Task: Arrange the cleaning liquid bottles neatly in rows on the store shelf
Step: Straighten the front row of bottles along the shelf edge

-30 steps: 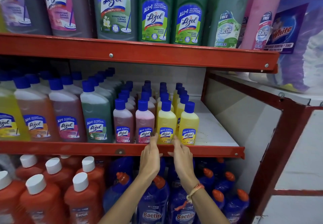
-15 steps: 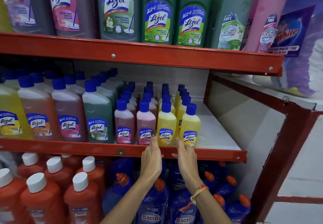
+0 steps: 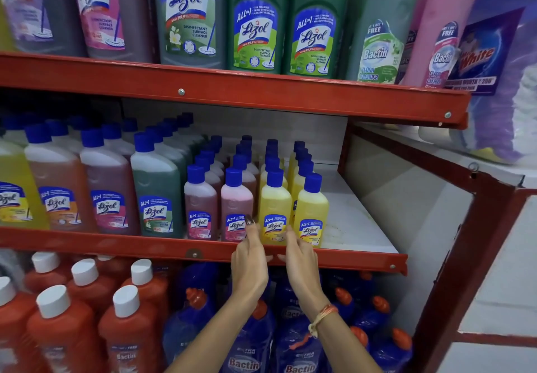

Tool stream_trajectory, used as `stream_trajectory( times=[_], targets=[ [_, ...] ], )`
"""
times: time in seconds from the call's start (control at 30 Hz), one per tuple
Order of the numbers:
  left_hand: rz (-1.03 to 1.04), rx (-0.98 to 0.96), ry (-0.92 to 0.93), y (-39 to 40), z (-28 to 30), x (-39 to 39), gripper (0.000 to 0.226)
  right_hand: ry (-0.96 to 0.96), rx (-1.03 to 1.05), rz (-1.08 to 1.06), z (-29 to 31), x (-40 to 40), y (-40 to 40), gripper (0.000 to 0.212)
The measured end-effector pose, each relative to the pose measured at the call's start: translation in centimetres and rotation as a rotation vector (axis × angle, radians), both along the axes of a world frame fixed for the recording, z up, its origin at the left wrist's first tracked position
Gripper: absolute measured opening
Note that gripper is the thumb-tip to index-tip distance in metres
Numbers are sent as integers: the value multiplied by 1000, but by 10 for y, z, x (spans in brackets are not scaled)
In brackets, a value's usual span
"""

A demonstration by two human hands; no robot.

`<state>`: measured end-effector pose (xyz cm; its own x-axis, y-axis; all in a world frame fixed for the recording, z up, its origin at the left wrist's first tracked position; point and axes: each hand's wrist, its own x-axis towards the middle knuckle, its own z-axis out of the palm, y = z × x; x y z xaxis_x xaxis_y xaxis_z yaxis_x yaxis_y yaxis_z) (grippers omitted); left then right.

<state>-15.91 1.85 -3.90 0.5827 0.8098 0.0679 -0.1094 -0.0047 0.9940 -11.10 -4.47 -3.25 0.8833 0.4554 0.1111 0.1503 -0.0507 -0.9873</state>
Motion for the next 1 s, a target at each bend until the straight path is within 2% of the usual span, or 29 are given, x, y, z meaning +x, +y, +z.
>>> stream_trajectory(
  times=[0.17, 0.37, 0.47, 0.67, 0.83, 1.0],
  targets=[
    [29, 31, -20, 3, -4, -2, 55, 6, -5, -11, -1, 0, -2, 44],
    [33, 92, 33, 1, 2, 2, 40, -1, 23, -18, -1, -1, -1, 51],
    [38, 92, 28, 0, 0, 3, 38, -6, 13, -18, 0, 1, -3, 33],
    [39, 87, 40, 1, -1, 3, 39, -29, -11, -18, -3, 5, -3, 30],
    [47, 87, 68, -1, 7, 2, 42, -29, -38, -44, 2, 2, -1, 45],
    [37, 98, 73, 2, 10, 2, 49, -34, -39, -44, 5, -1, -3, 48]
  ],
)
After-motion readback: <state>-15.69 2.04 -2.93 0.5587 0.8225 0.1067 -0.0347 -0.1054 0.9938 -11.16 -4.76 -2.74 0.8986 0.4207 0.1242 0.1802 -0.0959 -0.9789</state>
